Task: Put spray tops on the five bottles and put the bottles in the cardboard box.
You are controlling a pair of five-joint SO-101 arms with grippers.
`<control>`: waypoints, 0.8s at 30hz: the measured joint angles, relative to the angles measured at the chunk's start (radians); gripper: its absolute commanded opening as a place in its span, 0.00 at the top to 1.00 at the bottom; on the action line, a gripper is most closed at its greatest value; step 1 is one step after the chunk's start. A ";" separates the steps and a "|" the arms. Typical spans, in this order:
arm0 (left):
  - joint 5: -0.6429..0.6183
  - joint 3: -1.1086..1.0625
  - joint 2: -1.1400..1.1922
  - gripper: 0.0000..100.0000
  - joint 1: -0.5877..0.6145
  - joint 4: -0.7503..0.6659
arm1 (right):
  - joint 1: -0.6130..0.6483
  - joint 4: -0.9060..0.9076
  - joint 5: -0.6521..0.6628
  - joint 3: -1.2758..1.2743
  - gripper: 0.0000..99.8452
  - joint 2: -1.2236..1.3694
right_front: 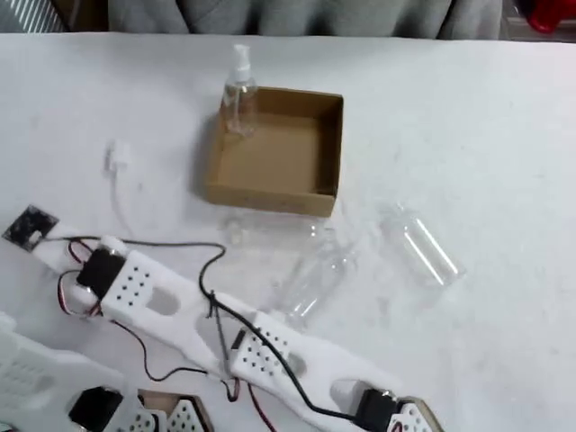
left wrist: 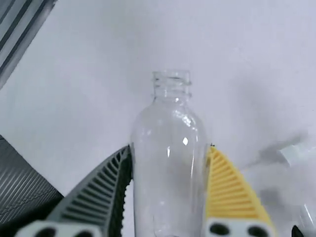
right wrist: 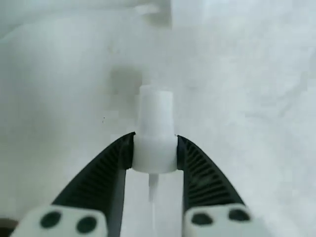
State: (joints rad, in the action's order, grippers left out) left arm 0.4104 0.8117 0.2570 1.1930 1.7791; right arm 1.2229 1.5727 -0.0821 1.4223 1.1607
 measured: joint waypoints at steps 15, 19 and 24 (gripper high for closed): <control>-0.109 -0.296 -0.440 0.95 -0.373 0.000 | -0.193 0.129 0.057 -0.066 0.99 -0.292; -0.109 -0.430 -0.585 0.95 -0.450 0.000 | -0.201 0.129 0.057 -0.273 0.99 -0.474; -0.109 -0.540 -0.727 0.95 -0.528 0.000 | -0.261 0.129 0.061 -0.514 0.99 -0.704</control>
State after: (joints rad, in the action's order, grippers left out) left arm 0.3015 0.2716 -0.4703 0.6651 1.7791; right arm 0.9620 1.7016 -0.0207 0.9083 0.4565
